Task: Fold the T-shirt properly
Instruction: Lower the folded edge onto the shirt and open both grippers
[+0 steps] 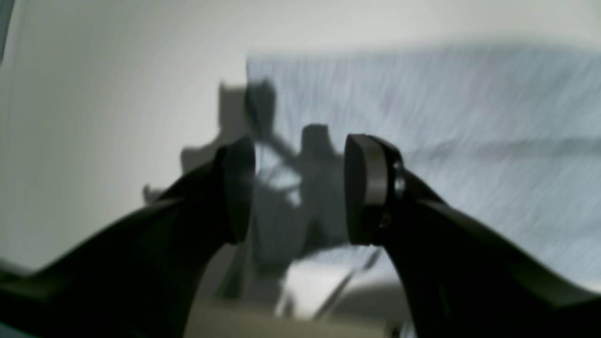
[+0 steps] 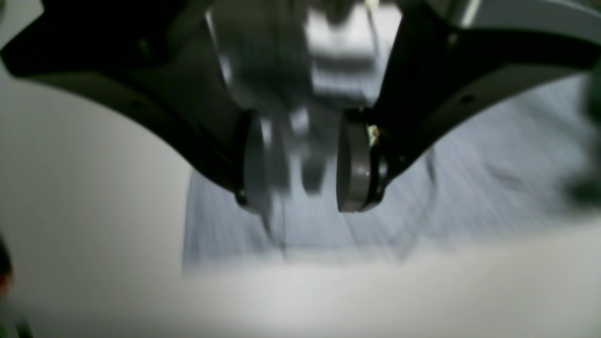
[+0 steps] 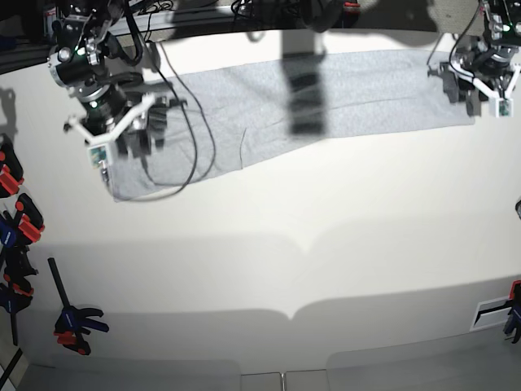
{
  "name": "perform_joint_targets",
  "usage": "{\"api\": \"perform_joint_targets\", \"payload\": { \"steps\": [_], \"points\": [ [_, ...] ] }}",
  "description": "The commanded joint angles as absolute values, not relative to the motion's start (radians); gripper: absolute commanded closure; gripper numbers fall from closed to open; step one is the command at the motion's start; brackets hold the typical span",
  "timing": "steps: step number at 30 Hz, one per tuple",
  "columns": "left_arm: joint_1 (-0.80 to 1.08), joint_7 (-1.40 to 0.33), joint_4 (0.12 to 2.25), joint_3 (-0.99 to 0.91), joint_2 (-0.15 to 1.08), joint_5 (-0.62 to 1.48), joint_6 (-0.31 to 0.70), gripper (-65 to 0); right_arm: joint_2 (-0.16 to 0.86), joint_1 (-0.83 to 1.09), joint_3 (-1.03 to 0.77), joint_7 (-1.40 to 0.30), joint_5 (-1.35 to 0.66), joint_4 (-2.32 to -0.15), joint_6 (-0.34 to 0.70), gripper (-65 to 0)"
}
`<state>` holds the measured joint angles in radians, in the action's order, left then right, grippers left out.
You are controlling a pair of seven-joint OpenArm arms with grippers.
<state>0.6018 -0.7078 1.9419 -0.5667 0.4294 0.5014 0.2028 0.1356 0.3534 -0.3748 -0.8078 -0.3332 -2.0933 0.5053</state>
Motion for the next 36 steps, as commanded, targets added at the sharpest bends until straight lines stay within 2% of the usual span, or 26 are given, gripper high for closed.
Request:
{"api": "perform_joint_targets", "payload": {
  "steps": [1, 6, 15, 22, 29, 36],
  "points": [
    [0.587, -0.675, 1.955, -0.567, 0.435, 0.518, 0.223, -28.4, 0.141, 0.343, -0.362, -0.774, -0.356, -2.09, 0.509, -23.9],
    [0.5, -0.679, 1.871, -0.509, 0.371, 0.506, 0.3, -28.4, 0.141, 0.283, -0.244, -0.728, -0.312, -1.923, 0.508, -23.9],
    [0.374, -0.683, 1.541, -0.445, 0.358, 0.363, 0.3, -28.4, 0.142, 0.144, -0.158, -0.692, -0.234, -1.604, 0.493, -23.9],
    [0.263, -0.68, 1.425, -0.445, 0.37, 0.34, 0.3, -28.4, 0.142, 0.094, -0.176, -0.629, -0.125, -1.551, 0.402, -23.6],
    [0.178, -0.71, 1.415, -0.445, 0.384, 0.342, 0.3, -28.4, 0.144, 0.029, -0.176, -0.652, -0.104, -1.47, 0.403, -23.6],
    [0.123, -0.706, 1.429, -0.445, 0.452, 0.344, 0.3, -28.6, 0.144, -0.001, -0.176, -0.65, -0.11, -1.488, 0.424, -23.6]
  ]
}}
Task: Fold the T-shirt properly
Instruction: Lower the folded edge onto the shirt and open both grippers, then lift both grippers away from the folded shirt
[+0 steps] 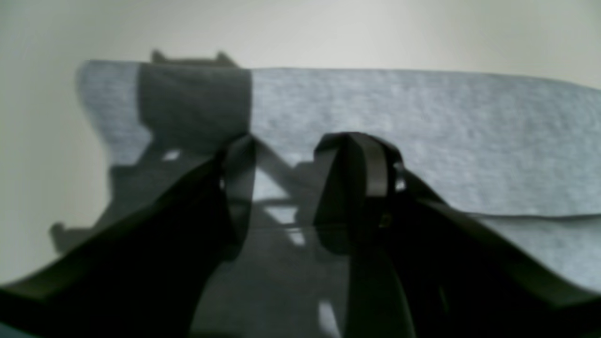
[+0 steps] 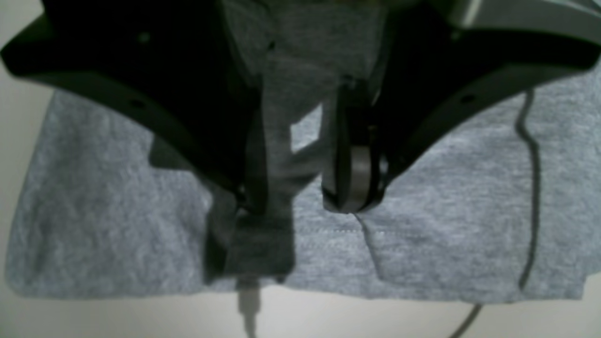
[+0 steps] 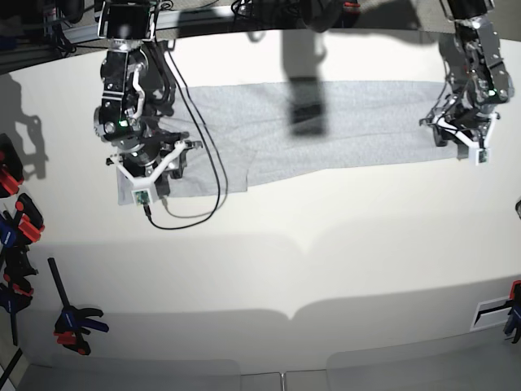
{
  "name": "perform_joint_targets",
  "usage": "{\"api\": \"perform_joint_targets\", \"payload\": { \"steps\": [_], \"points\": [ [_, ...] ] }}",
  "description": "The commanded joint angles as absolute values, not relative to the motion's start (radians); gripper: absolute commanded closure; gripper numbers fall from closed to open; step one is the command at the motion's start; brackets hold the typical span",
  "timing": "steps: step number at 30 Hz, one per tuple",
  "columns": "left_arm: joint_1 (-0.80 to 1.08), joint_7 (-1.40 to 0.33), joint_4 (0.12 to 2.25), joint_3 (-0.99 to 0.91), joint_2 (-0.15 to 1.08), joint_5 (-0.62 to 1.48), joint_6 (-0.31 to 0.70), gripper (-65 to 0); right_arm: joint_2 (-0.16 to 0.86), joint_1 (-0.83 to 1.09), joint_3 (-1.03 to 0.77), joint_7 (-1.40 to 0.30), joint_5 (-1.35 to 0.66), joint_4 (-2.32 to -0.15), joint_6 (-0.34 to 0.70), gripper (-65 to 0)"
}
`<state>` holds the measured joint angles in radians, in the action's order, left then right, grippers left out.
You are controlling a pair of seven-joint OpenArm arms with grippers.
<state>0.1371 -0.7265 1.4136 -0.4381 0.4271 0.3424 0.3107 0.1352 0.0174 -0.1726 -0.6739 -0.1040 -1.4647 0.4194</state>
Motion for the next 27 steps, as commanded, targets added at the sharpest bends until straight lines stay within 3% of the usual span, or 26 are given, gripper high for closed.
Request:
{"api": "perform_joint_targets", "payload": {
  "steps": [1, 5, 9, 13, 21, 27],
  "points": [
    [0.117, -0.717, 1.429, -0.445, 0.467, 0.349, 0.3, -30.5, 0.144, -0.002, -0.176, -0.652, -0.116, -1.507, 0.439, -23.6],
    [0.083, -0.871, 1.429, -0.445, 0.529, 0.349, 0.3, -44.9, 0.144, -0.002, -0.176, -0.691, -0.138, -1.613, 0.45, -23.6],
    [0.066, -0.925, 1.429, -0.445, 0.591, 0.354, 0.3, -44.6, 0.143, 0.0, -0.176, -0.759, -0.138, -1.73, 0.459, -23.6],
    [0.067, -0.916, 1.426, -0.445, 0.656, 0.462, 0.305, -44.6, 0.144, 0.036, -0.176, -0.795, -0.138, -1.851, 0.542, -23.6],
    [0.067, -0.958, 1.426, -0.445, 0.736, 0.84, 0.462, -44.6, 0.143, 0.257, -0.185, -0.762, -0.145, -2.073, 0.547, -23.6],
    [0.067, -0.932, 1.369, -0.445, 0.733, 0.781, 0.464, -44.6, 0.144, 0.471, -0.273, -0.786, -0.283, -2.16, 0.576, -23.6]
  ]
}}
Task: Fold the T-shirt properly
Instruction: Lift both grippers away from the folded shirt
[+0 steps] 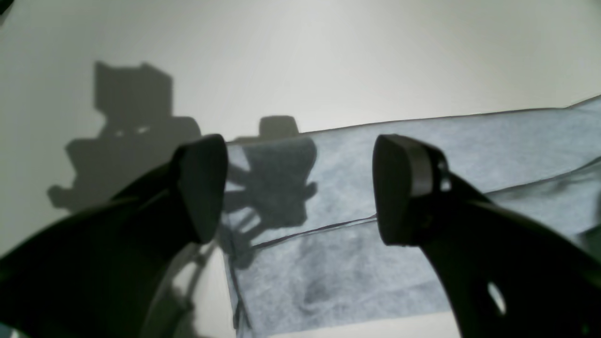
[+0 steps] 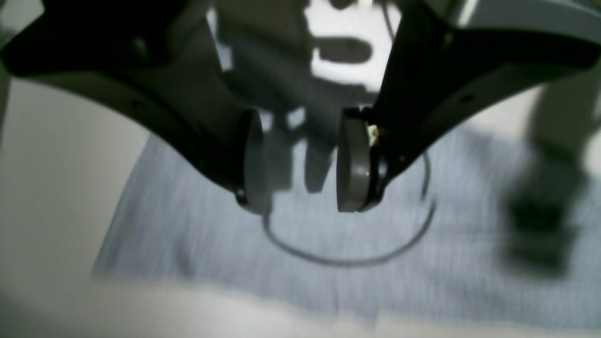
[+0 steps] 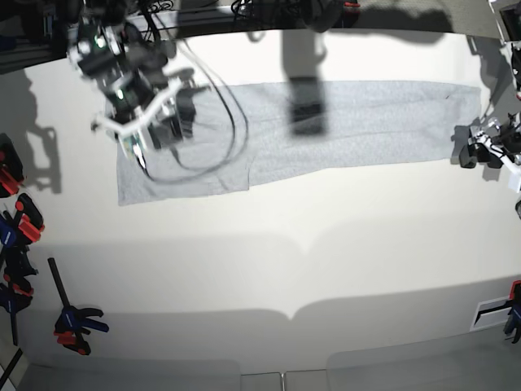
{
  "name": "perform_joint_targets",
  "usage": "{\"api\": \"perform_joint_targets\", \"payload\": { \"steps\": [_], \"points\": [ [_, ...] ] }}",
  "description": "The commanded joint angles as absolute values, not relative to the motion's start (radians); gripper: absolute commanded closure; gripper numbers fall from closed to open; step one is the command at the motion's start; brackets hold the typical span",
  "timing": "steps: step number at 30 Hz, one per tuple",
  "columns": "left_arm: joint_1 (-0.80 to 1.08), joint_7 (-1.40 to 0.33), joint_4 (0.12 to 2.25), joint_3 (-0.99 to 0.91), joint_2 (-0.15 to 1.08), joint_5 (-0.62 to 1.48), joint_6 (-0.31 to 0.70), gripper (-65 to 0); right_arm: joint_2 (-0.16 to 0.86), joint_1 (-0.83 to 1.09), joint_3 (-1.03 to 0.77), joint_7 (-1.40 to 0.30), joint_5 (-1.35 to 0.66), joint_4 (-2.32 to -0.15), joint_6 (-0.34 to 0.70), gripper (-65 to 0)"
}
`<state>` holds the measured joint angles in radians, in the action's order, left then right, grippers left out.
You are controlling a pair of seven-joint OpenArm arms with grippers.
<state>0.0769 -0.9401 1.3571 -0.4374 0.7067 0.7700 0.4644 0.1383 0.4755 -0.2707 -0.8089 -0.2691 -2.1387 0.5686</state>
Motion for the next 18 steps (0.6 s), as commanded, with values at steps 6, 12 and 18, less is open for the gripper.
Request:
{"api": "perform_joint_targets", "payload": {
  "steps": [6, 12, 18],
  "points": [
    [0.064, -0.908, 1.14, -0.445, 0.788, 0.844, 0.505, -44.6, 0.144, 0.633, -0.418, -0.817, -0.405, -2.204, 0.634, -23.6],
    [0.064, -1.049, 1.005, -0.445, 0.83, 1.052, 0.663, -44.6, 0.144, 0.654, -0.515, -0.872, -0.54, -2.22, 0.693, -23.6],
    [0.067, -1.066, 0.954, -0.445, 0.828, 1.037, 0.671, -44.6, 0.144, 0.654, -0.524, -0.884, -0.587, -2.224, 0.698, -23.6]
  ]
}}
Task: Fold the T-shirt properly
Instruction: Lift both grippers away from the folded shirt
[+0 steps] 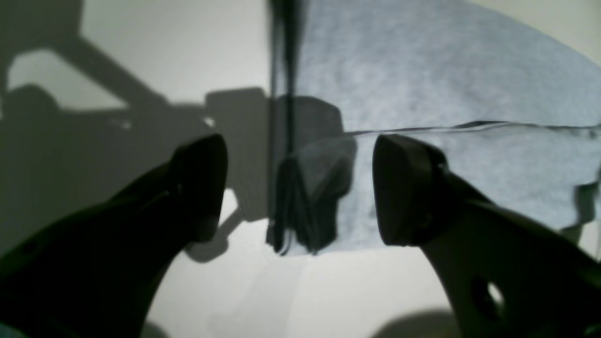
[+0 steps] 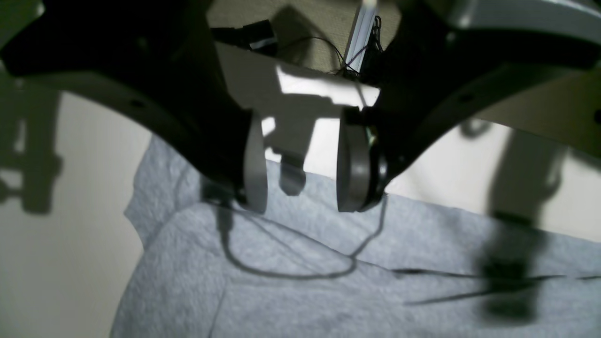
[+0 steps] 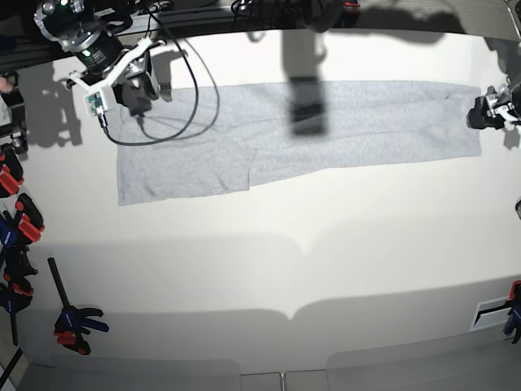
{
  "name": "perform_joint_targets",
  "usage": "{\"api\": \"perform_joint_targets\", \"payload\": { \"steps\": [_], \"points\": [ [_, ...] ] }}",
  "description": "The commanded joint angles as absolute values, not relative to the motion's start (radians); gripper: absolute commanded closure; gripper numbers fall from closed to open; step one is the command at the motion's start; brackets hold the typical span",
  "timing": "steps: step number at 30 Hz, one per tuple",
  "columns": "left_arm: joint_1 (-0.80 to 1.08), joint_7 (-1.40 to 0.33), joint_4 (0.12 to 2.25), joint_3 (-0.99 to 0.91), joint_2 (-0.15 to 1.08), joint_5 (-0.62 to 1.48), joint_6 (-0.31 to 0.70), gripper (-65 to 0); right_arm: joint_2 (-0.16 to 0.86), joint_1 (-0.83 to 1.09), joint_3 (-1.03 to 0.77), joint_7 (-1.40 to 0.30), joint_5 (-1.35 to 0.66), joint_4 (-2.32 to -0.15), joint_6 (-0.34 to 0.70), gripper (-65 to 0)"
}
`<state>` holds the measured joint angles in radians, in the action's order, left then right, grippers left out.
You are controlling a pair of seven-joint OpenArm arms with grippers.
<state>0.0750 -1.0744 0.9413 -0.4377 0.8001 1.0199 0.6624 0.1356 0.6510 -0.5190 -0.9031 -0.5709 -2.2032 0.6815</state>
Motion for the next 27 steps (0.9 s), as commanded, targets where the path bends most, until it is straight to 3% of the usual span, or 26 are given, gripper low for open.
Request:
{"api": "perform_joint_targets", "payload": {
  "steps": [1, 8, 16, 24, 25, 27],
  "points": [
    [0.067, -1.065, 0.954, -0.445, 0.823, 1.037, 0.671, -44.6, 0.144, 0.654, -0.524, -0.884, -0.587, -2.224, 0.698, -23.6],
    [0.067, -1.05, 0.954, -0.445, 0.77, 0.886, 0.671, -44.6, 0.144, 0.654, -0.524, -0.898, -0.588, -2.236, 0.698, -23.6],
    [0.07, -1.225, 0.954, -0.444, 0.682, 0.937, 0.698, -44.6, 0.144, 0.654, -0.524, -0.907, -0.588, -2.27, 0.698, -23.6],
    [0.069, -1.241, 0.954, -0.444, 0.703, 0.963, 0.698, -44.1, 0.144, 0.654, -0.524, -0.908, -0.588, -2.271, 0.698, -23.6],
    [0.069, -1.237, 0.954, -0.444, 0.71, 0.963, 0.698, -42.6, 0.144, 0.654, -0.524, -0.908, -0.588, -2.271, 0.698, -23.6],
    [0.069, -1.219, 0.954, -0.444, 0.722, 0.963, 0.698, -33.6, 0.144, 0.654, -0.524, -0.908, -0.588, -2.271, 0.698, -23.6]
  ]
}}
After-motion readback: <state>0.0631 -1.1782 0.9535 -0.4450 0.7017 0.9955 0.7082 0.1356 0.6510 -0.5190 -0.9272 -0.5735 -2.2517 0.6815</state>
